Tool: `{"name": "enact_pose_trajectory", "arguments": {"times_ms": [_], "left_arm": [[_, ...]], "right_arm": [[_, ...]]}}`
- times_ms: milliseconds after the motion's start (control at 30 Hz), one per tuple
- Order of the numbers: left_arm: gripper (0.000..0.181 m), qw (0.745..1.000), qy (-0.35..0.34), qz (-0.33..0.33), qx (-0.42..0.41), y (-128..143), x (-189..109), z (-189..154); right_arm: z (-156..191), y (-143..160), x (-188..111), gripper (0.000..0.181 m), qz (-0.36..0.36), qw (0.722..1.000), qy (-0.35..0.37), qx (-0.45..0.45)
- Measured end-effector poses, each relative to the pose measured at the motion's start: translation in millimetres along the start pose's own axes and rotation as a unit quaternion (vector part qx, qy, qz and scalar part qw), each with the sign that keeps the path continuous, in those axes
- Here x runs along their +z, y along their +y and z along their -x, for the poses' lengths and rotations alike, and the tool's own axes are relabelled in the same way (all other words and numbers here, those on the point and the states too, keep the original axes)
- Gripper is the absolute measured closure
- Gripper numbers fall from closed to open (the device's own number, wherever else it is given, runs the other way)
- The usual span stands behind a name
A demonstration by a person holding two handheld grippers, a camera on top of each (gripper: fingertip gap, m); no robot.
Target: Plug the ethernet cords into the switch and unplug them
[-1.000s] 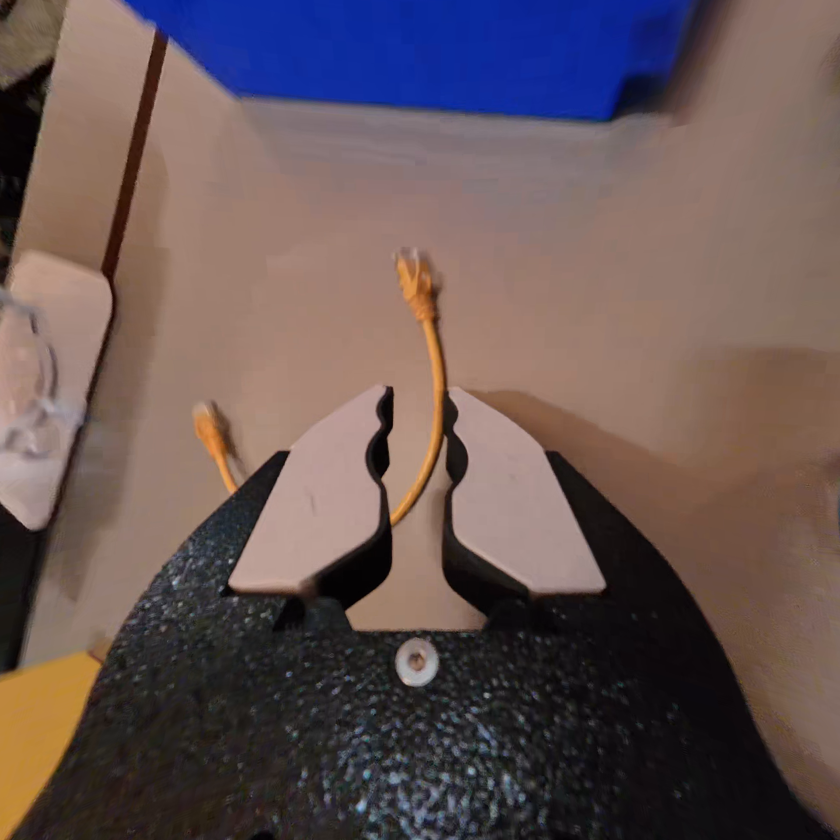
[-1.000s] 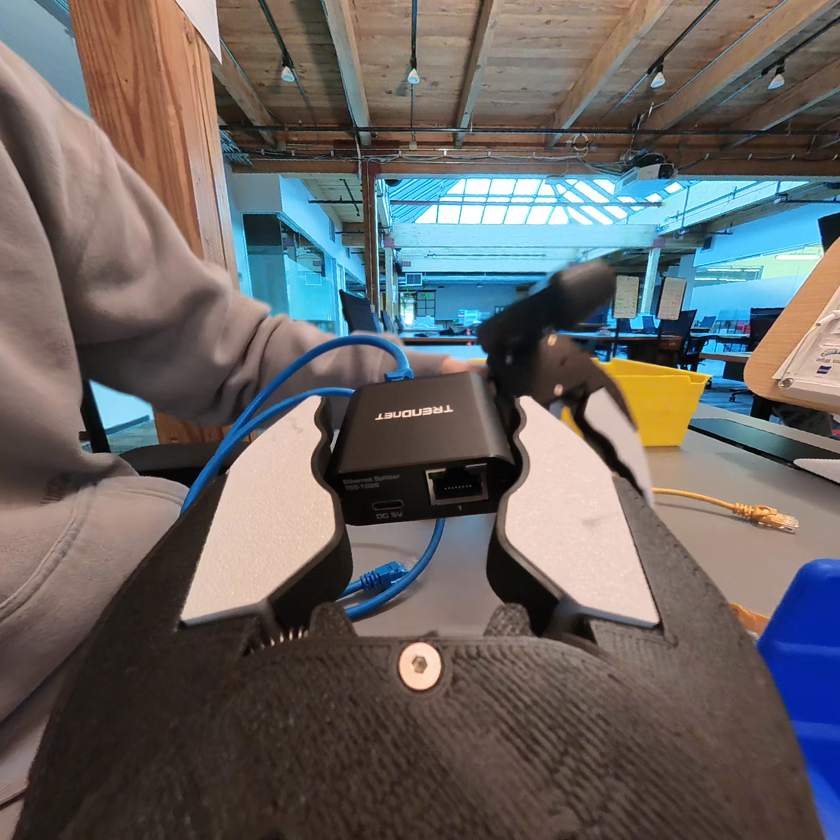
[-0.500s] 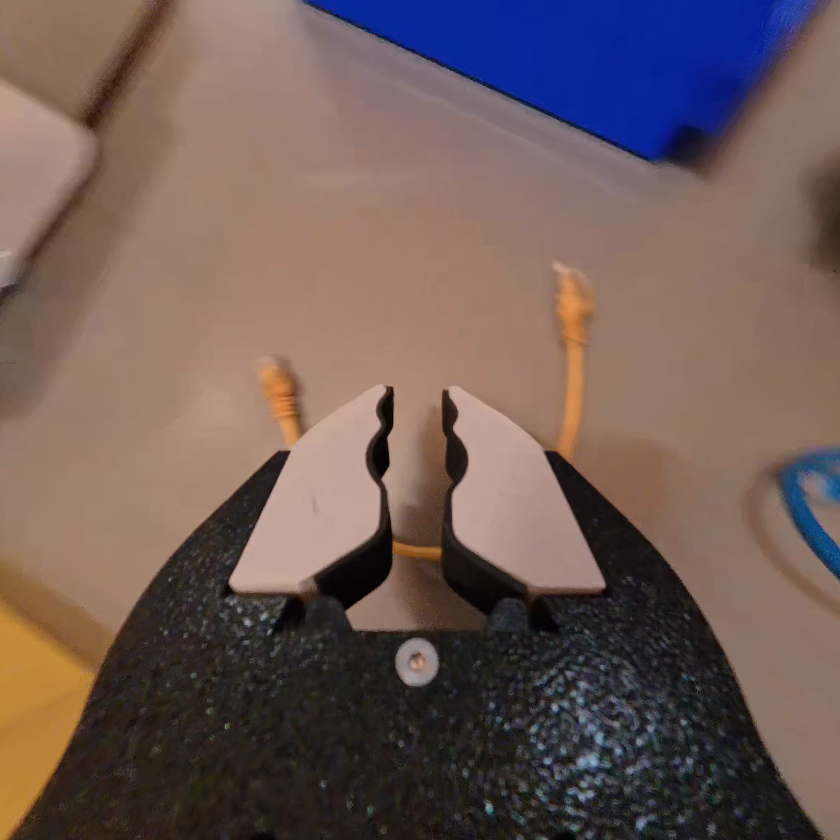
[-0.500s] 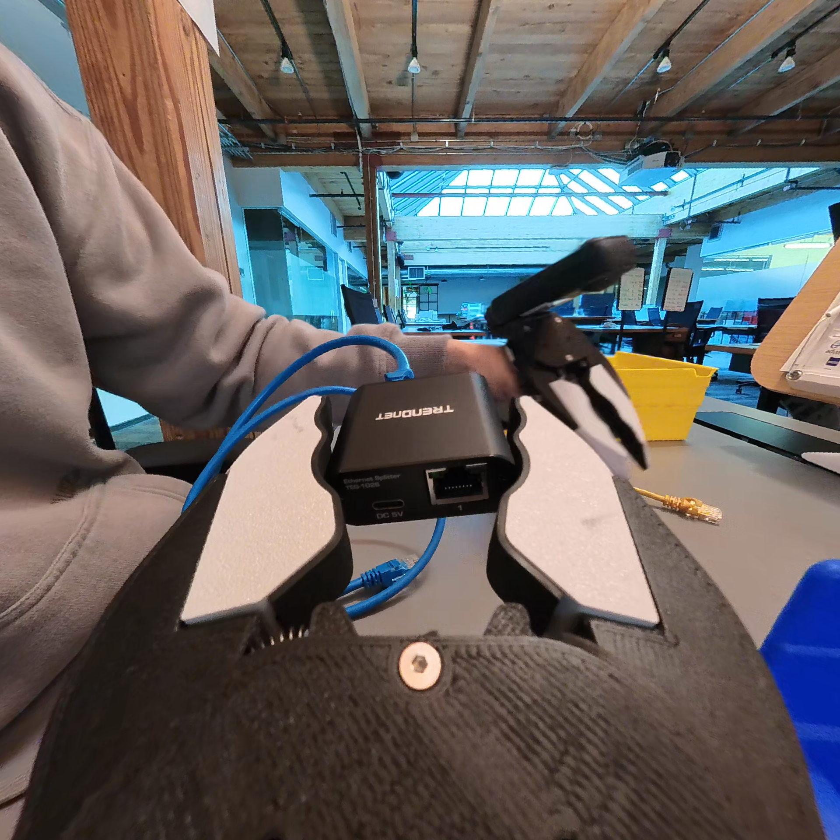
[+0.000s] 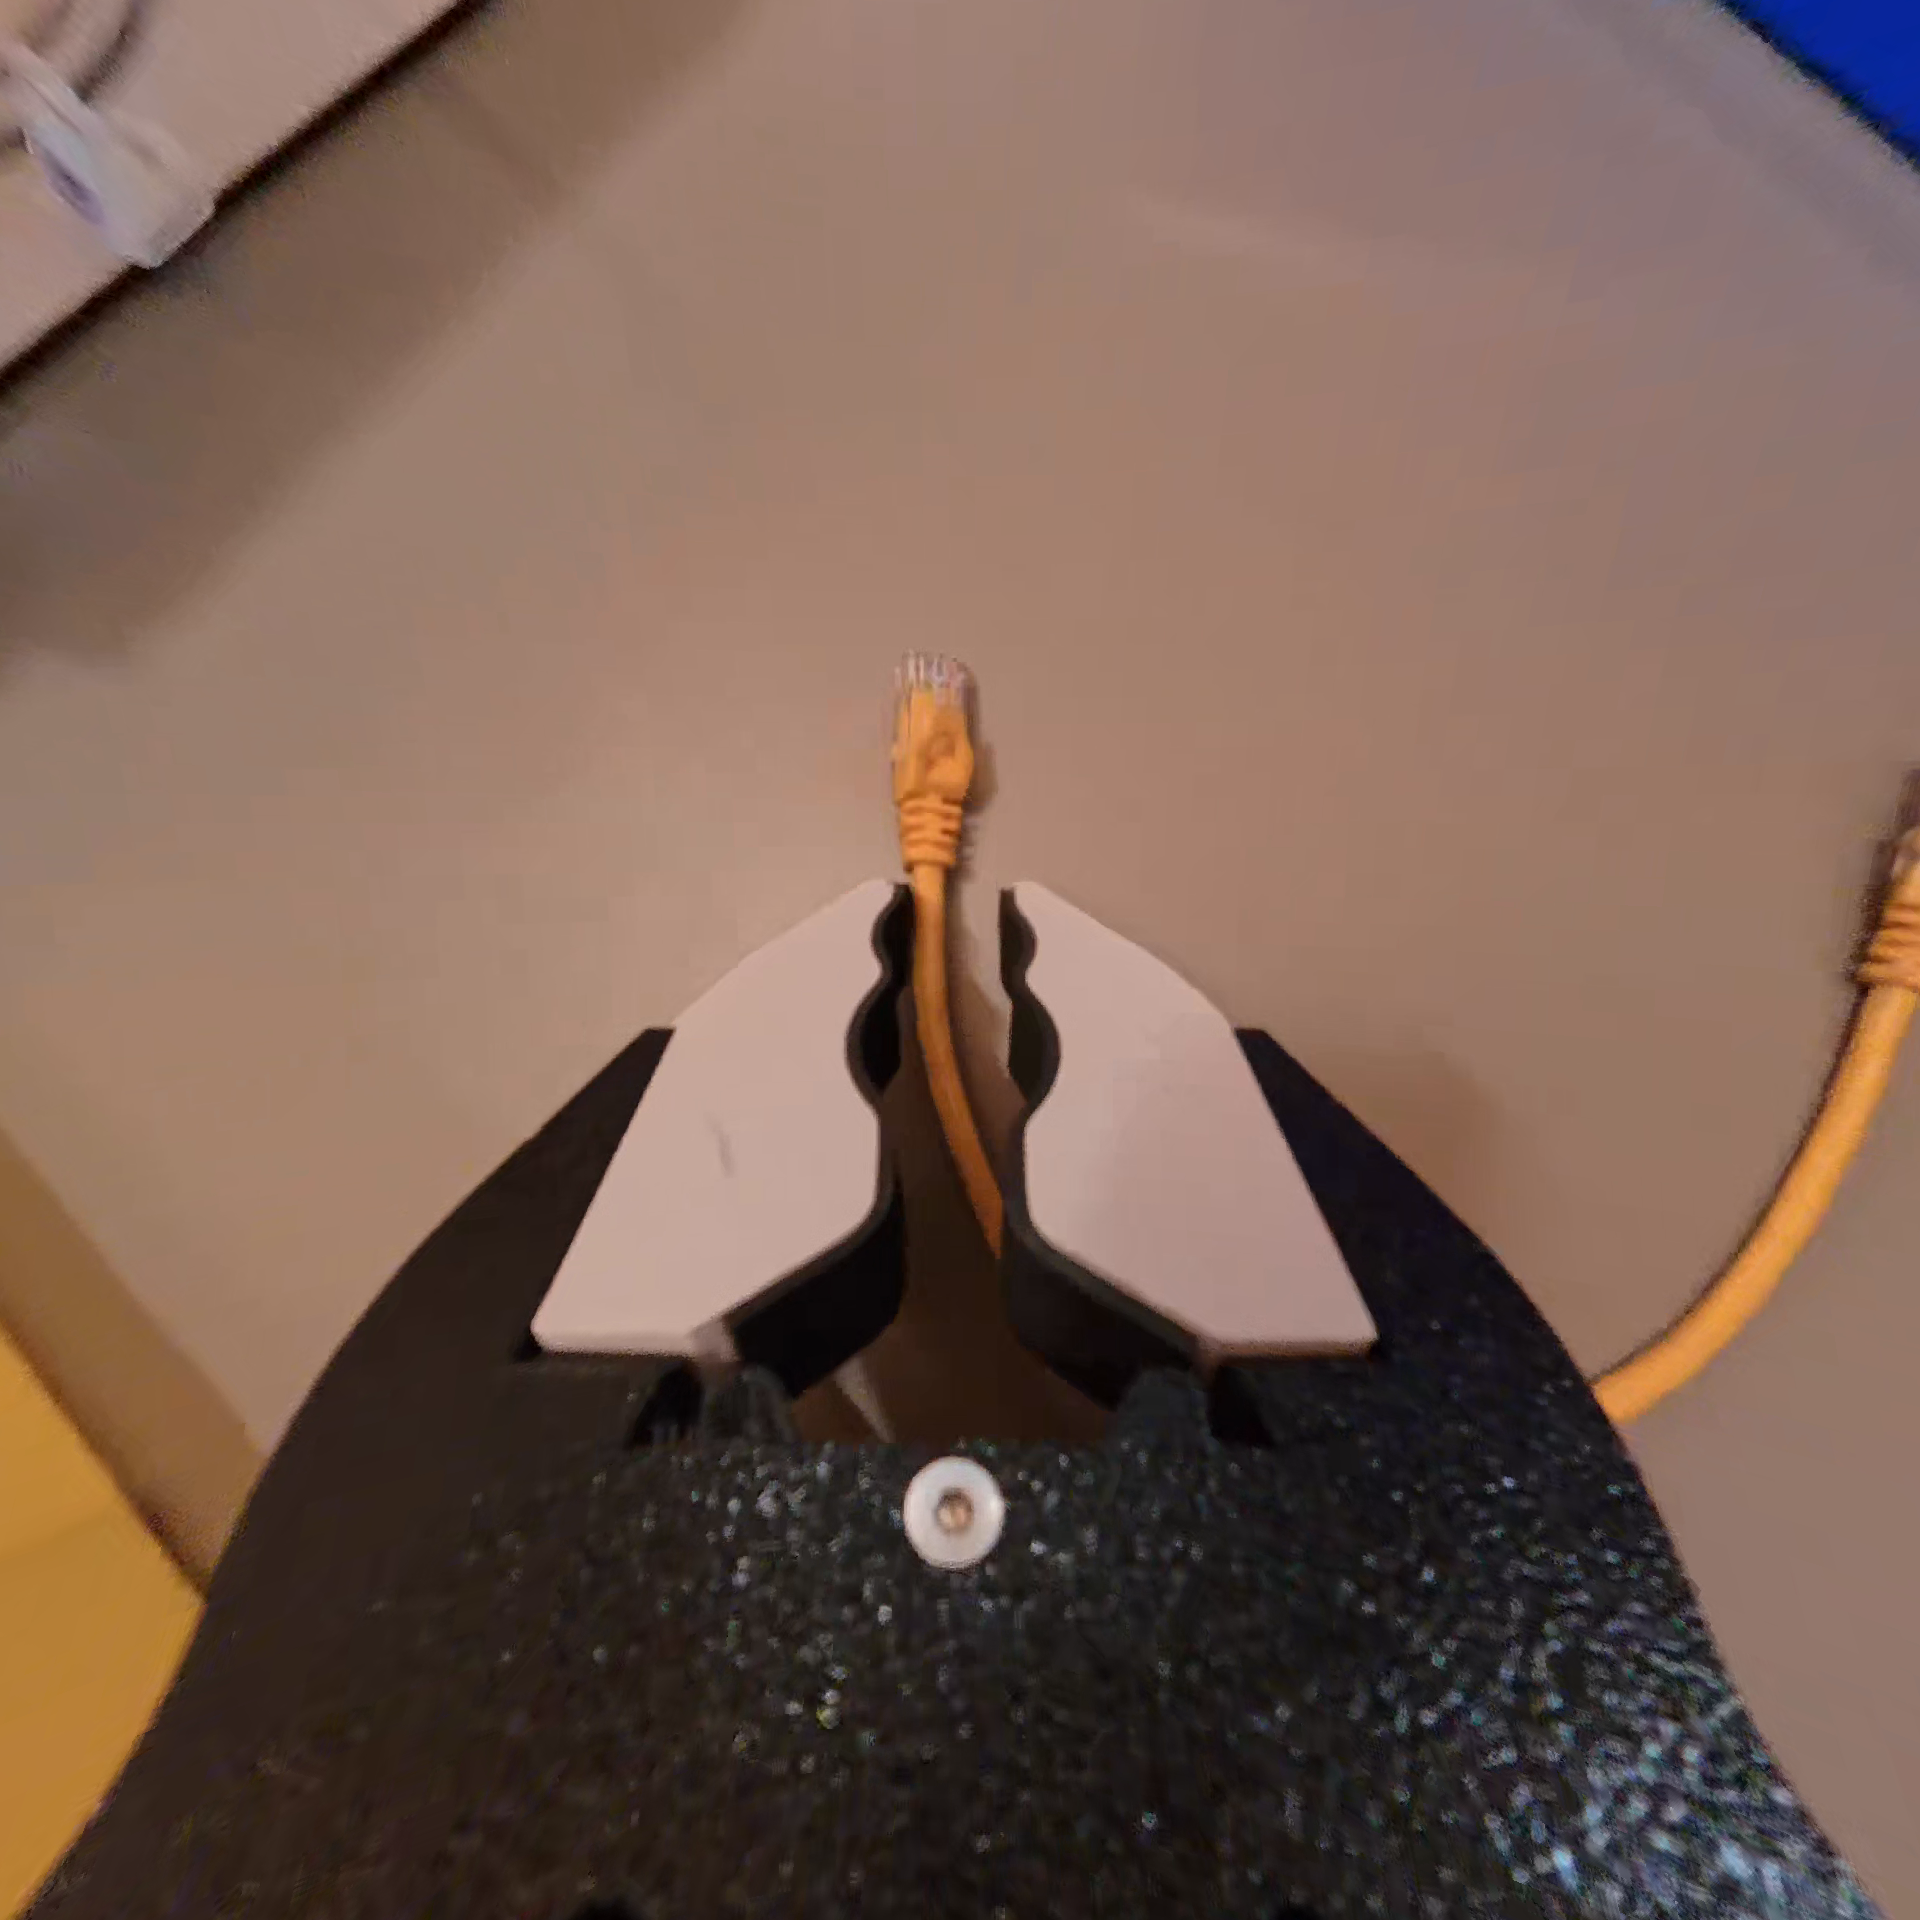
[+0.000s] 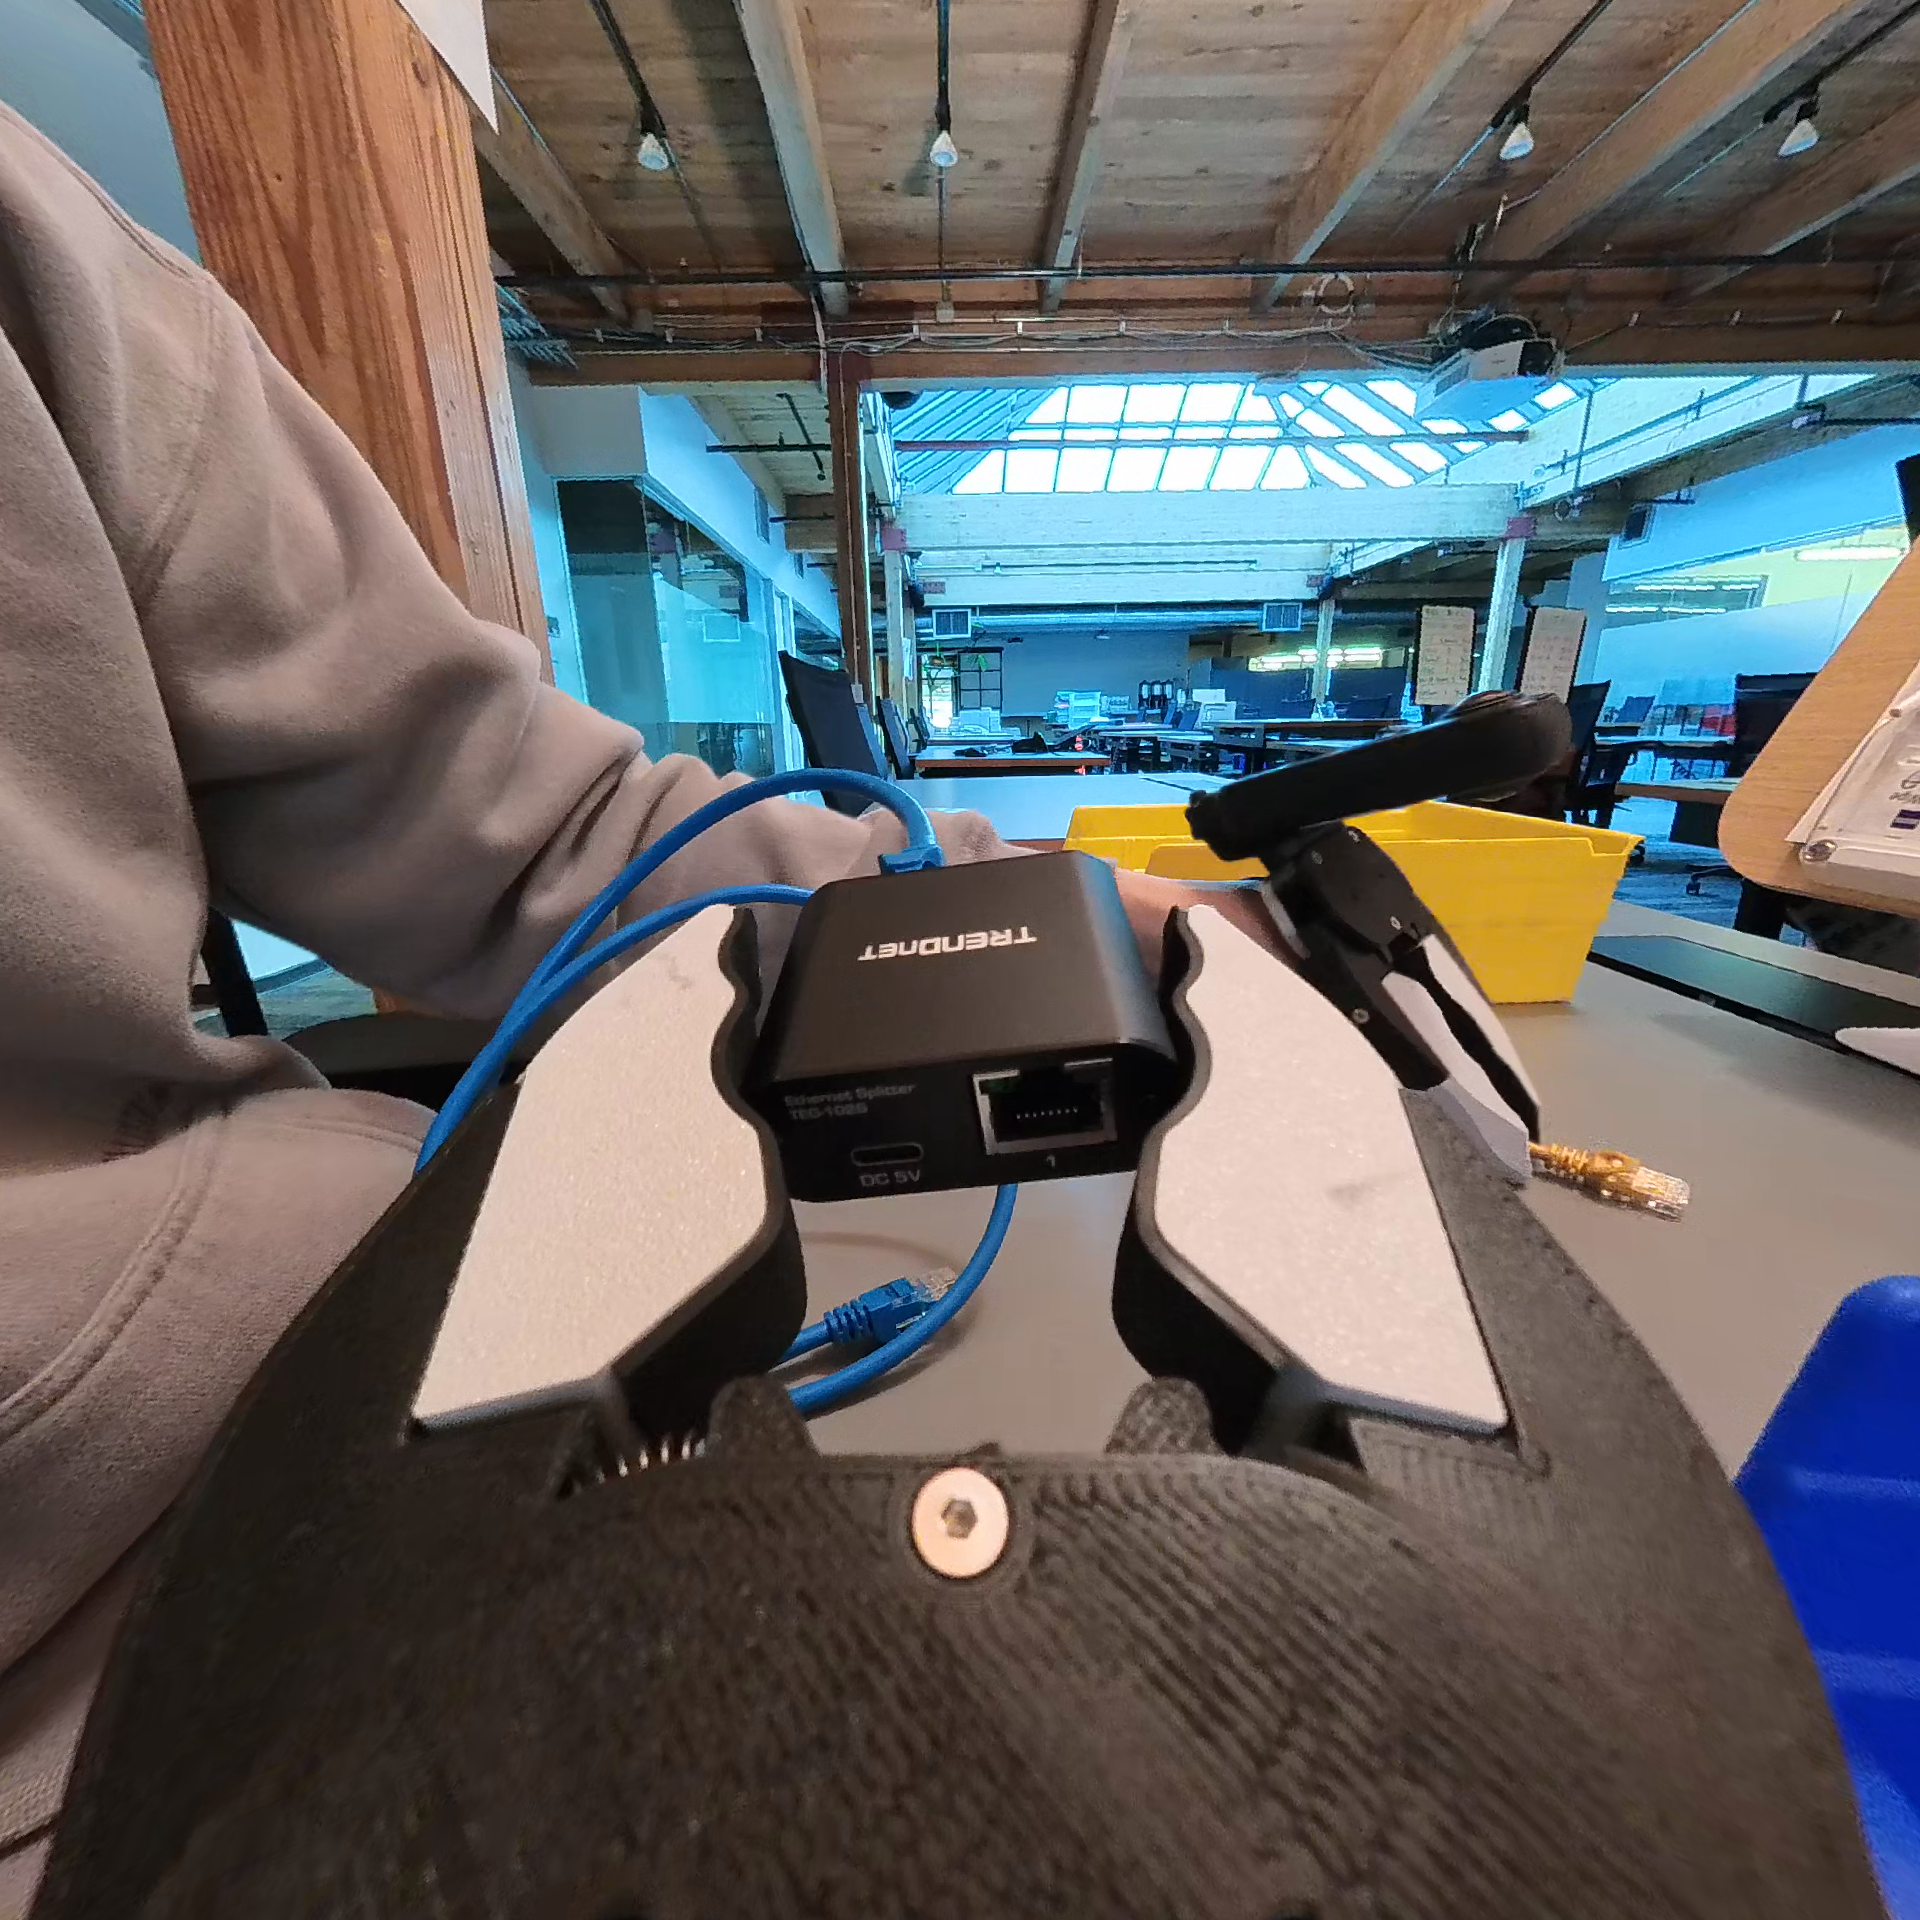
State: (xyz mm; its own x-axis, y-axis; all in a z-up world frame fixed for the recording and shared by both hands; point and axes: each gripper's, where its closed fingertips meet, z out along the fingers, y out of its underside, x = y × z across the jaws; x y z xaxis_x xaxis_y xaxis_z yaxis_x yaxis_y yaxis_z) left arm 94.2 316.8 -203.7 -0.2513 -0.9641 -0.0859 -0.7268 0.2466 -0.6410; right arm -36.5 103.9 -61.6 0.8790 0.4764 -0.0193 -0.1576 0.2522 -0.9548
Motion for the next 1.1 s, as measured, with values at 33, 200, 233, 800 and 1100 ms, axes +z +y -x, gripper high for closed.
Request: {"name": "enact_pose_trajectory", "arguments": {"times_ms": [33,200,233,800,1100], "left_arm": [[0.165,1.0,-0.003,-0.001,-0.009,0,0,0],[0.176,0.999,0.002,-0.026,-0.03,-4,4,0],[0.177,0.999,0.003,-0.027,-0.025,-5,4,0],[0.177,0.933,0.275,0.074,0.221,-20,-155,-131],[0.177,0.905,0.353,0.131,0.197,-22,-181,-182]], "right_arm": [[0,0,0,0.106,0.0,1.0,0.0,0.0],[-1,2,2,0.106,0.007,1.0,-0.001,-0.002],[-1,2,3,0.106,0.008,1.0,-0.002,-0.002],[-3,4,5,0.106,0.016,1.0,0.011,-0.015],[-1,6,6,0.106,0.024,0.999,0.008,-0.025]]}}
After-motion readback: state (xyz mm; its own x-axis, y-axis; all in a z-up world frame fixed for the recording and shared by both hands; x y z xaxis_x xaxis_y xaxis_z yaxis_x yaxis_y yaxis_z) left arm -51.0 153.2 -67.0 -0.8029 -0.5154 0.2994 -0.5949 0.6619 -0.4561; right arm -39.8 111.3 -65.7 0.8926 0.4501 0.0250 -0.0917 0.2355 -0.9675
